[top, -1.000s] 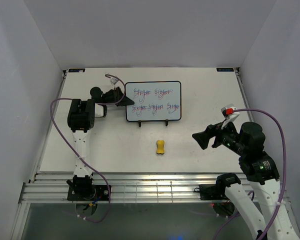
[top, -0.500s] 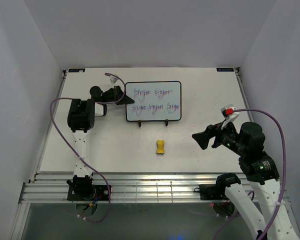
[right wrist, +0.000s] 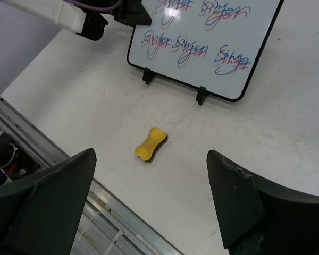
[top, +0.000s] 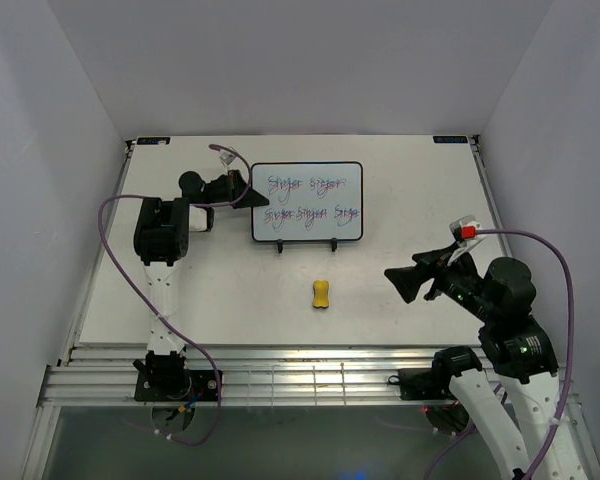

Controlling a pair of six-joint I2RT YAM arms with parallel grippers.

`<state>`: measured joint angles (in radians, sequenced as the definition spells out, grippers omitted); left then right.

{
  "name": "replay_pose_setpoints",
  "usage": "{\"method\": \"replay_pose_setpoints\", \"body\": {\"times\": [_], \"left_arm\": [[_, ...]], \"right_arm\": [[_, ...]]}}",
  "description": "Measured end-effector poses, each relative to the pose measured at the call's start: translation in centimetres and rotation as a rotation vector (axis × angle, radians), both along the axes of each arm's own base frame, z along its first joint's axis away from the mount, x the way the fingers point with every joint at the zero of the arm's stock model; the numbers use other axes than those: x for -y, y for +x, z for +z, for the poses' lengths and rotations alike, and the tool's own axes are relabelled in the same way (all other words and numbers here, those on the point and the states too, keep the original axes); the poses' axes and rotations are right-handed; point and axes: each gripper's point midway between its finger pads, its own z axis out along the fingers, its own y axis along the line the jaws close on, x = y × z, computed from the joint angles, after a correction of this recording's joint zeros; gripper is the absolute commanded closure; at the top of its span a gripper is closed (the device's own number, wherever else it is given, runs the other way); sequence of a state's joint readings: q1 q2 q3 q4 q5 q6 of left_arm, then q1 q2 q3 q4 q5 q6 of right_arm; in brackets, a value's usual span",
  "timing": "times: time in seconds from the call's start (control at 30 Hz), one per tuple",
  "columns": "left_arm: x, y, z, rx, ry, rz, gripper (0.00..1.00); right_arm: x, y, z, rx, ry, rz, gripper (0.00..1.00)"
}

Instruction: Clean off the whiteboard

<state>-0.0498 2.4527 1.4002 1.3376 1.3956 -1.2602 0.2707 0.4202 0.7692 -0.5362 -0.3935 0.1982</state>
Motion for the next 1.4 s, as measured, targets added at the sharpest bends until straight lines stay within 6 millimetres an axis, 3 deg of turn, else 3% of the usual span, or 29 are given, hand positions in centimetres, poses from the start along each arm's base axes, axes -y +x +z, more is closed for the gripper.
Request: {"method": "replay_pose_setpoints", "body": {"times": [0.17,0.3,0.53,0.6,0.73,0.83,0.97,1.1,1.23,1.4], "left_arm": [[0.1,0.0,1.8,0.020,-0.005,0.008,1.00],[0.1,0.4,4.9,0.062,-0.022,0.044,1.00],[-0.4,-0.7,12.7,0.184,-0.061,0.108,1.00],[-0.8,-1.4,15.0,0.214,-0.079,0.152,1.00],[-2.6,-3.0,21.0,0.234,-0.084,0.301,1.00],[-5.5,-5.4,25.8,0.292,-0.080,0.481,1.00],[-9.3,-10.3,30.4,0.402,-0.045,0.710,1.00],[-10.0,-15.5,33.3,0.518,0.046,0.825,1.00],[-9.7,-17.4,32.7,0.528,0.135,0.836,1.00],[-9.6,-16.8,28.3,0.401,0.250,0.833,1.00]], "right_arm": [[-0.1,-0.2,0.5,0.042,0.049,-0.008,0.10],[-0.9,0.8,-1.1,-0.033,0.064,0.006,0.10],[-2.7,2.9,-6.4,-0.266,0.102,0.029,0.00],[-3.4,3.5,-7.5,-0.323,0.103,0.038,0.05],[-7.2,3.1,-10.4,-0.439,0.036,0.113,0.05],[-10.3,1.5,-12.6,-0.487,-0.060,0.149,0.05],[-13.2,1.6,-14.2,-0.478,-0.171,0.077,0.04],[-15.0,2.8,-16.5,-0.470,-0.280,-0.048,0.04],[-15.5,3.7,-18.8,-0.455,-0.410,-0.162,0.05],[-16.2,4.6,-20.5,-0.451,-0.503,-0.238,0.10]]}}
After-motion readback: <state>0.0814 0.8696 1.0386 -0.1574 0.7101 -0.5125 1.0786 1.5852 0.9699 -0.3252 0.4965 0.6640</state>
